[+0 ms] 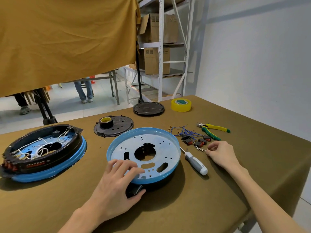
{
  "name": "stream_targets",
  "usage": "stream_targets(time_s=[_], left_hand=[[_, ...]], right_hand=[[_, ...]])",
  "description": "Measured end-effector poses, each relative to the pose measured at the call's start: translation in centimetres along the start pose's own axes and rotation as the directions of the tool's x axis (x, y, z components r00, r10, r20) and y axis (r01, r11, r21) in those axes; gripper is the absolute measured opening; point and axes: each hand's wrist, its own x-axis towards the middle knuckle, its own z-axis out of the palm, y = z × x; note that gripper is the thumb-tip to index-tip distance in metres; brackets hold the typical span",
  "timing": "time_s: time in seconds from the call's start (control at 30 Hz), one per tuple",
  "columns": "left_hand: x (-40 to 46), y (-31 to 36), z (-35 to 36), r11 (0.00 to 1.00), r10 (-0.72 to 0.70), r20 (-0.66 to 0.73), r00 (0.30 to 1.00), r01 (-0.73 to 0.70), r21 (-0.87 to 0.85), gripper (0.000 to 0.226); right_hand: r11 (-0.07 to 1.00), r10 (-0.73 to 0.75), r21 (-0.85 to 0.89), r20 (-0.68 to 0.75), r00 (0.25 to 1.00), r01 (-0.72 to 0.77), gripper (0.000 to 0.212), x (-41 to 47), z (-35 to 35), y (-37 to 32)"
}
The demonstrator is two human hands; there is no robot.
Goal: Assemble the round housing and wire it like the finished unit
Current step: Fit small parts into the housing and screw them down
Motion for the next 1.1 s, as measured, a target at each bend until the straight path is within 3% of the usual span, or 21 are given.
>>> stream_targets(time_s=[0.23, 0.37, 0.47, 0.67, 0.73, 0.8, 0.87, 0.97, 1.1], left_hand=[[0.3, 1.2, 0.8, 0.997, 0.048, 0.014, 0.999, -0.048, 0.067, 0.038], [0.8, 1.1, 0.4, 0.996, 0.009, 0.026, 1.000, -0.012, 0.088, 0.043], [1.3, 1.1, 0.3, 0.996, 0.036, -0.036, 0.999, -0.033, 0.088, 0.035], [2.6, 0.0, -0.7, 0.993, 0.099, -0.239, 0.966, -0.081, 0.082, 0.043], [3.7, -0.4, -1.9, 0.999, 0.033, -0.311, 0.950, -0.035, 0.001, 0.045], [4.8, -0.5, -3.2, 0.985, -0.141, -0.364, 0.921, 0.093, -0.146, 0.044], [5.9, -0.2, -4.6, 0.893, -0.392, -0.391, 0.833, 0.242, -0.378, 0.039], [7.2, -0.3, -6.1, 0.580, -0.734, -0.260, 0.627, 0.380, -0.721, 0.036], [7.6, -0.9, -6.5, 0.158, -0.900, 0.069, 0.430, 0.470, -0.869, 0.058]], right_hand=[[0.999, -0.030, 0.029, -0.006, 1.000, 0.031, 0.002, 0.2, -0.3, 0.2], [0.970, -0.094, 0.202, -0.210, 0.973, 0.137, 0.007, -1.9, 0.0, -0.8], [0.881, -0.171, 0.403, -0.221, 0.960, 0.250, 0.009, -4.3, 0.8, -3.2], [0.798, -0.314, 0.491, -0.156, 0.937, 0.349, 0.010, -6.8, 1.6, -7.8], [0.776, -0.305, 0.511, -0.206, 0.930, 0.368, 0.008, -7.2, 1.6, -8.8], [0.730, -0.292, 0.547, -0.294, 0.910, 0.410, 0.006, -7.6, 1.2, -9.9], [0.681, -0.309, 0.571, -0.343, 0.887, 0.458, 0.007, -8.0, 0.7, -11.0], [0.631, -0.405, 0.563, -0.349, 0.845, 0.534, 0.005, -8.4, 0.1, -12.7], [0.626, -0.518, 0.446, -0.375, 0.769, 0.639, 0.012, -8.5, 0.1, -14.6]])
